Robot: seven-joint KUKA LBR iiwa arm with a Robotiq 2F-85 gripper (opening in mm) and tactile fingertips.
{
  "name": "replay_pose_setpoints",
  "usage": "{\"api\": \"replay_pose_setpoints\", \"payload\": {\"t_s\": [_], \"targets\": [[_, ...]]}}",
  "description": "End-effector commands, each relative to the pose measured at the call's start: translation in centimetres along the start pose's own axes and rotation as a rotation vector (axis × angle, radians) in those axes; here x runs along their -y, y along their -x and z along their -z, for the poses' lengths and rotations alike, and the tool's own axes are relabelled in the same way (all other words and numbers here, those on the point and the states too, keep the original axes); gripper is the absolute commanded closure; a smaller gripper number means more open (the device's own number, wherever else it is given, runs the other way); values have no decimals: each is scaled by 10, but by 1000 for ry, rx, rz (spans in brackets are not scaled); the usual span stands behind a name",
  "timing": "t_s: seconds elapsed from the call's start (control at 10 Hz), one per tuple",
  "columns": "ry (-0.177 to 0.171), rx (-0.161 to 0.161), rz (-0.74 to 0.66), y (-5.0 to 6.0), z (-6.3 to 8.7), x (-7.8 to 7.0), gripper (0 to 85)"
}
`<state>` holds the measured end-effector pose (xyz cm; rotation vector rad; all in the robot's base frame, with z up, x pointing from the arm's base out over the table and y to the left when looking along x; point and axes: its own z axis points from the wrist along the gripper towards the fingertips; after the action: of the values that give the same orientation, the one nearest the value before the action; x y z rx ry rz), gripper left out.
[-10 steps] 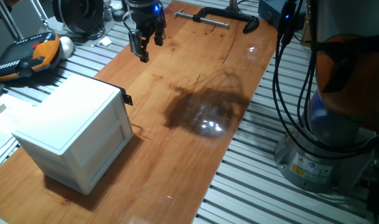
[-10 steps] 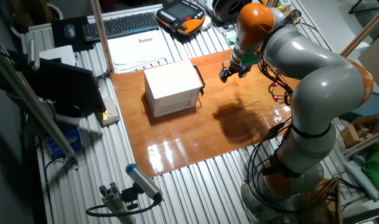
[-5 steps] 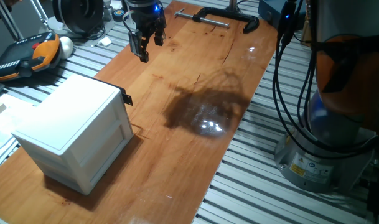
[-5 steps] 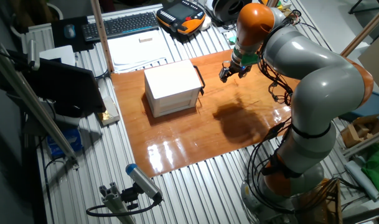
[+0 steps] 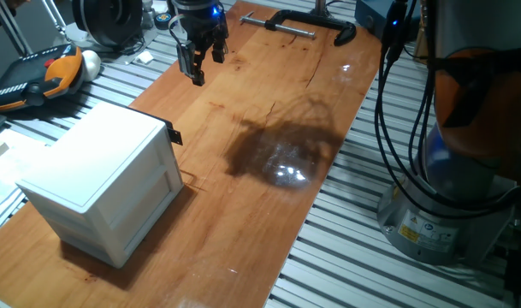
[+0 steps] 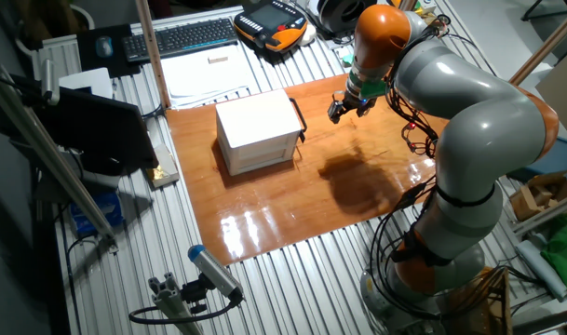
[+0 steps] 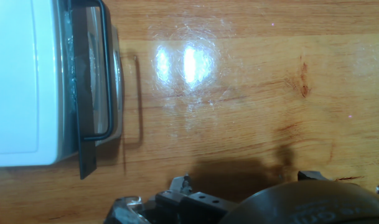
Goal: Grasp the handle and open the drawer
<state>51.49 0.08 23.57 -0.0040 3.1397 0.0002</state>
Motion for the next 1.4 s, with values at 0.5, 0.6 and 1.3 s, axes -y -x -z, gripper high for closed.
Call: {"api": "replay_pose_setpoints", "payload": {"t_s": [0.5, 0.6, 1.3], "targets": [[-18, -27, -73, 0, 2, -1, 843], [-18, -27, -73, 0, 2, -2, 843], [-18, -27, -71, 1, 1, -2, 843]]}}
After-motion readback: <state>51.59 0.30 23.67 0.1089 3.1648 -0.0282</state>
